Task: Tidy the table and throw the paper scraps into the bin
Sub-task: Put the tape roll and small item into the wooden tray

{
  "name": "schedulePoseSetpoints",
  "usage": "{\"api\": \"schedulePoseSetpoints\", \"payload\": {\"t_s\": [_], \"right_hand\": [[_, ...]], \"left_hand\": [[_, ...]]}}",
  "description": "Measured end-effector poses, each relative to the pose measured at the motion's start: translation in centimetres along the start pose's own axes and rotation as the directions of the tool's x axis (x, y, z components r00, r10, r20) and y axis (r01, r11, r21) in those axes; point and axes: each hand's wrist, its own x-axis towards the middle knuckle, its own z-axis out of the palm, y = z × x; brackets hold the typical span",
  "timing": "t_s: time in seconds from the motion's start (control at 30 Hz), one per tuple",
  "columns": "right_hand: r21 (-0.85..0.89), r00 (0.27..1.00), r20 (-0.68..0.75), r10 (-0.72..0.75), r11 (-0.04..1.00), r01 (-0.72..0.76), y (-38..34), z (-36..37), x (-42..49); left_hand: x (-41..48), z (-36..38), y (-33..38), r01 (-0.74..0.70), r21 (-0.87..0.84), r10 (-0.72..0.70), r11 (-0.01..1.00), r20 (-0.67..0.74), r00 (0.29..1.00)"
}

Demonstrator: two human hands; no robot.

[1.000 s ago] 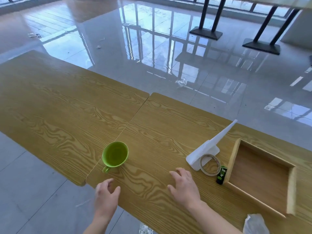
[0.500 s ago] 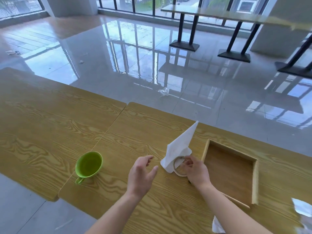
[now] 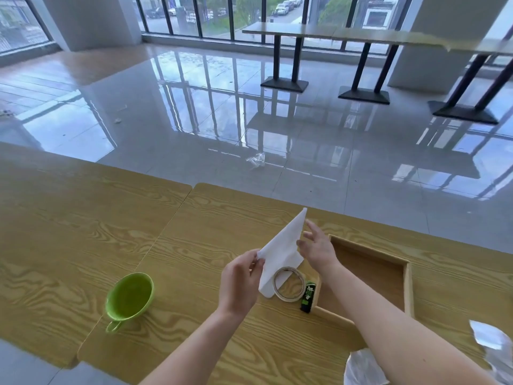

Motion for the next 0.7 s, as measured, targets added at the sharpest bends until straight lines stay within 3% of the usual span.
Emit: {"api": "schedulePoseSetpoints", "payload": {"t_s": [0.23, 0.5, 0.53, 0.6, 0.67, 0.7], "right_hand": [[0.172, 0.996, -0.076, 0.04, 0.985, -0.027, -0.9, 1.1, 0.4], [0.208, 0.999, 0.022, 0.024, 0.978, -0.028, -1.6, 2.2, 0.4], [0.138, 1.0, 0.018, 0.008, 0.99, -0.01, -1.3, 2.1, 0.3], [-0.201, 0.997, -0.064, -0.042, 0.979, 0.028, 0.1, 1.1, -0.3], [-0.505, 0.977, -0.196, -0.087, 0.863, -0.025, 2.9, -0.5, -1.4], [-0.562, 0.968, -0.241, -0.066, 0.823, -0.084, 4.5, -1.3, -2.0]], "left_hand": [[0.4, -0.5, -1.4, -0.085, 0.0, 0.085, 0.996, 0.04, 0.996], [0.2, -1.4, -2.1, -0.04, -0.082, 0.044, 0.996, 0.047, 0.998], [0.3, -1.5, -2.2, -0.041, -0.071, 0.044, 0.997, 0.045, 0.998], [0.4, -1.6, -2.3, -0.057, -0.053, 0.059, 0.997, 0.047, 0.997], [0.6, -1.6, -2.2, -0.073, -0.053, 0.076, 0.996, 0.056, 0.996], [0.6, -1.6, -2.2, -0.075, -0.057, 0.078, 0.996, 0.057, 0.995]]}}
